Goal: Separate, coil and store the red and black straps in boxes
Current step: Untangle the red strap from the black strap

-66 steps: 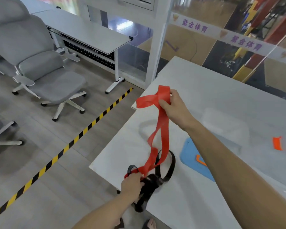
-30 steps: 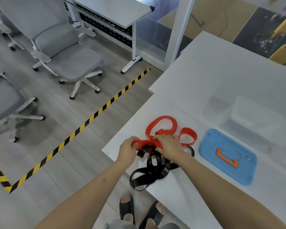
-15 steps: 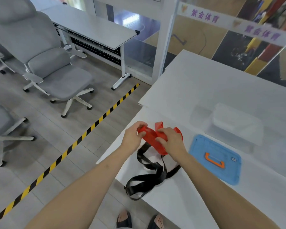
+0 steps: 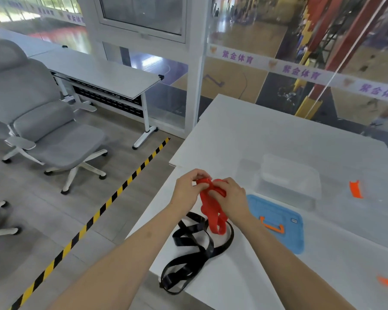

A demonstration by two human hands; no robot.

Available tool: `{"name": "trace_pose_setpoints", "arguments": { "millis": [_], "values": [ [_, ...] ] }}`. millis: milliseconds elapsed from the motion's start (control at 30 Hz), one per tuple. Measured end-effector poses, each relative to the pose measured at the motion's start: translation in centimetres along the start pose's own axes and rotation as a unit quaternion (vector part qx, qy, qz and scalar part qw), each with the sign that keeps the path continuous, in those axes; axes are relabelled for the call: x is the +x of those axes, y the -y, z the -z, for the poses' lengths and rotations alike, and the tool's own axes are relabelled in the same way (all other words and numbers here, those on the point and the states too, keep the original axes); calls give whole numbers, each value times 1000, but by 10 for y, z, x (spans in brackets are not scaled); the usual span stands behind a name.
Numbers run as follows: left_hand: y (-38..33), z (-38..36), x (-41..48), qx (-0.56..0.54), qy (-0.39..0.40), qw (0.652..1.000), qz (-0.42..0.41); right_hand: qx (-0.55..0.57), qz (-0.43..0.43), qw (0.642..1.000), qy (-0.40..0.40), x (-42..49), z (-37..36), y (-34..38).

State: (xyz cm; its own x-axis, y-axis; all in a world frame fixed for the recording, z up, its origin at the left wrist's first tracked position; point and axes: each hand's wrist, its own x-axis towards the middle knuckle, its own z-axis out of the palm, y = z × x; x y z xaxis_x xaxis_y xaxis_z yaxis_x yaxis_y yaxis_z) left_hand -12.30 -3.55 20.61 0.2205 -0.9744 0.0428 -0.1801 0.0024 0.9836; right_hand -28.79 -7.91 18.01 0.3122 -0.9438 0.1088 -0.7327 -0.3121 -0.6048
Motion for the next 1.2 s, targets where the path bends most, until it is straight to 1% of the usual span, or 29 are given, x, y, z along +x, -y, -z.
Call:
{"name": "trace_pose_setpoints", "arguments": {
  "millis": [100, 167, 233, 300, 367, 400, 467, 567, 633, 767, 833, 900, 967, 1033, 1100, 1200],
  "values": [
    [-12, -5, 0, -12, 14, 1000, -14, 3, 0, 1000, -21, -4, 17, 3],
    [-17, -10, -2, -16, 44, 999, -28, 14, -5, 999, -40, -11, 32, 3],
    [-18, -15, -4, -28, 63, 997, -39, 44, -22, 997, -59, -23, 51, 2],
    [-16, -19, -5, -31, 56, 997, -42, 74, -51, 993, -75, -37, 71, -2],
    [-7, -25, -6, -12, 43, 999, -24, 86, -77, 989, -96, -55, 89, -7],
    [0, -29, -9, -1, 48, 999, -13, 87, -86, 987, -107, -65, 98, -10],
    [16, -45, -17, 23, 86, 996, 4, 80, -101, 985, -117, -86, 112, -18],
    [43, -75, -35, 64, 165, 984, 37, 26, -124, 985, -118, -116, 122, -38],
    [58, -94, -47, 98, 203, 972, 59, -25, -122, 984, -126, -135, 125, -55],
    [77, -122, -71, 140, 247, 955, 85, -134, -78, 978, -137, -169, 131, -85],
    [82, -132, -81, 154, 252, 951, 97, -176, -53, 974, -135, -180, 132, -100],
    [90, -138, -89, 176, 263, 941, 116, -209, -50, 970, -116, -185, 122, -115],
    [96, -147, -98, 202, 271, 931, 135, -220, -58, 971, -73, -190, 104, -137],
    [104, -152, -107, 227, 273, 923, 149, -236, -69, 969, 2, -196, 79, -159],
    [111, -154, -117, 251, 272, 914, 168, -261, -89, 957, 89, -204, 53, -176],
    [122, -157, -131, 286, 258, 905, 179, -279, -108, 940, 165, -219, 23, -193]
  ]
}}
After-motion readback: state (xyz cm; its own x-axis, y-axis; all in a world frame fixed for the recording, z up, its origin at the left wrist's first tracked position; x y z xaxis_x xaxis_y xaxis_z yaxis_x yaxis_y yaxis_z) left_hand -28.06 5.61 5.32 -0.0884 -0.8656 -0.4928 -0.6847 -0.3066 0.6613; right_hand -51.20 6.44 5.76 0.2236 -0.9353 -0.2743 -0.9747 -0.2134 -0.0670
